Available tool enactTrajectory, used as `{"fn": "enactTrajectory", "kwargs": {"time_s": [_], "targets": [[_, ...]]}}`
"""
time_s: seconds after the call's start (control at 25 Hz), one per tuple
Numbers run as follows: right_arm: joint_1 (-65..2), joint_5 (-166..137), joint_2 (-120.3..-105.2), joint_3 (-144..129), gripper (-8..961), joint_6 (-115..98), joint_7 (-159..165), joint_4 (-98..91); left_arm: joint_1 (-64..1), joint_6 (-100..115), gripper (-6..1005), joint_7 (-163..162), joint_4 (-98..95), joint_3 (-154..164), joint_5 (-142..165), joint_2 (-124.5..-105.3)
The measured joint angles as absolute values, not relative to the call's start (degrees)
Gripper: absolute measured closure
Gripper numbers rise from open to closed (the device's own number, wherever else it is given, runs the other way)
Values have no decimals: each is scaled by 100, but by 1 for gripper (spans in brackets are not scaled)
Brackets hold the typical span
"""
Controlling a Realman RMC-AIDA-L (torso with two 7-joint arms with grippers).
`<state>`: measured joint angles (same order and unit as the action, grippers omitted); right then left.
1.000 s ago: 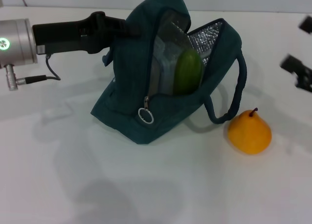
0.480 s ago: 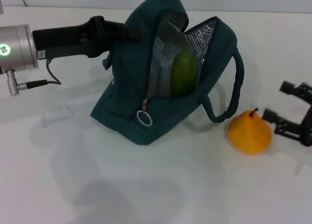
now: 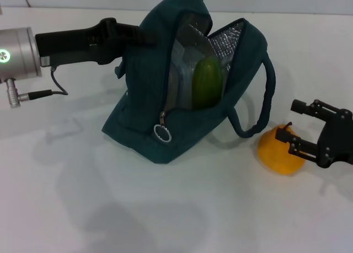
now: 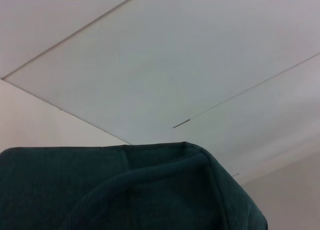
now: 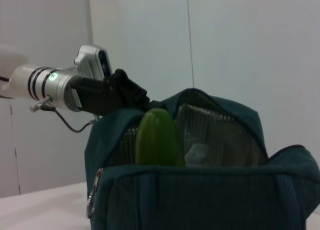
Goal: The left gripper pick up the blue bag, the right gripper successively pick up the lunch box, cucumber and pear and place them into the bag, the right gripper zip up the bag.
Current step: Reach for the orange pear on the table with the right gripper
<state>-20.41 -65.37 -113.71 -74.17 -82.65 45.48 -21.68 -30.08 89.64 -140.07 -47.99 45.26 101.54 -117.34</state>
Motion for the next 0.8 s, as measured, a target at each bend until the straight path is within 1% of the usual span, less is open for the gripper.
{"fn": "enactTrajectory", "kwargs": {"time_s": [0.24, 0.32, 0.56, 0.8], "targets": [[-2052, -6564, -11384, -7404, 210, -8169, 4546, -2168, -3014, 8961, 935, -14003, -4799, 4526, 10152, -11725], [-2065, -6565, -11393, -7404, 412, -8110, 4547, -2168, -3018, 8959, 935, -14002, -4799, 4526, 10151, -11724], [-2075, -6566, -11411, -7413, 610, -8085, 4551, -2164, -3023, 8956, 935, -14001, -4799, 4517, 10151, -11715], [-2074, -6566, -11411, -7418, 728, -8080, 4551, -2162, -3028, 8955, 935, -14001, -4799, 4517, 10150, -11715]]}}
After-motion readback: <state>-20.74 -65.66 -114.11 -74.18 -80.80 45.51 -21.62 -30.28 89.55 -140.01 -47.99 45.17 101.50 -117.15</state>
